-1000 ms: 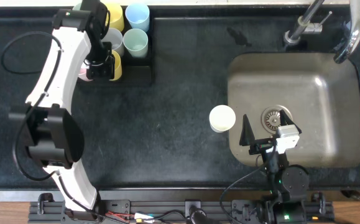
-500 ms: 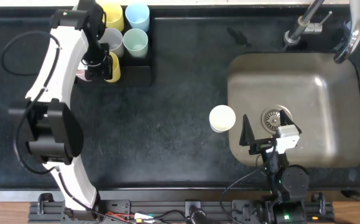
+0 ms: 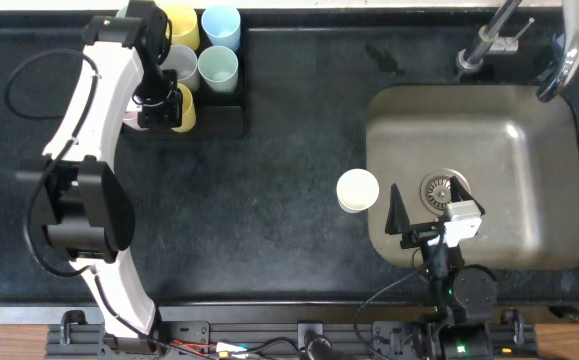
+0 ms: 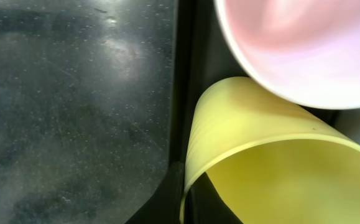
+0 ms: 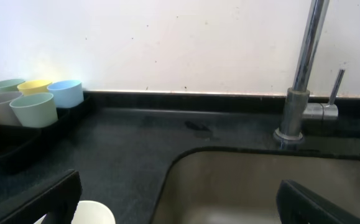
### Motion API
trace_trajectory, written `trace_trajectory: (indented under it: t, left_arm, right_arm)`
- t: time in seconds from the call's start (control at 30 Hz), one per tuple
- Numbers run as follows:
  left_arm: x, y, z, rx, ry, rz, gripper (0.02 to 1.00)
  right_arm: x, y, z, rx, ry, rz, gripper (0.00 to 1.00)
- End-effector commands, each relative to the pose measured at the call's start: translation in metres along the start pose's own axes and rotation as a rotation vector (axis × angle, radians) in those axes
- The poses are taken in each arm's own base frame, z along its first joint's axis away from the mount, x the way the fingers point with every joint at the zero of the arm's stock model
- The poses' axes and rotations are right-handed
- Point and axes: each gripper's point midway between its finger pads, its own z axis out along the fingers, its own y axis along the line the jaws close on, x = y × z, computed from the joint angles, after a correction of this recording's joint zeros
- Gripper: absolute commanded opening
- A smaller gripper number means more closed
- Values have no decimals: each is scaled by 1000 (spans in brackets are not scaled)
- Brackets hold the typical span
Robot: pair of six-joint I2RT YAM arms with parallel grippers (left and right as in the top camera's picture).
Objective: Store Cups
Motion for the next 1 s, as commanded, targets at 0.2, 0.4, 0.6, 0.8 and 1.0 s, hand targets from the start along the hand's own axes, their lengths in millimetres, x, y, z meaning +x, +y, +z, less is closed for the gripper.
trace_trajectory:
  t: [0.2,0.4,0.6,0.8,1.0]
  left_arm:
    - [-5,5,17,-34,11,5,95]
    - [-4,-1,18,-12,15,9,161]
    - [-3,-7,16,19,17,10,246]
    - [-9,-12,2,72,-17,12,356]
    - [-10,-13,-10,104,-19,10,553]
  right_arm:
    - [3,-2,0,10,-3,7,996]
    - [3,-2,0,10,-3,7,996]
    - [3,-2,0,10,-3,7,996]
    - [3,-2,0,10,-3,7,996]
    - [3,-2,0,10,-3,7,996]
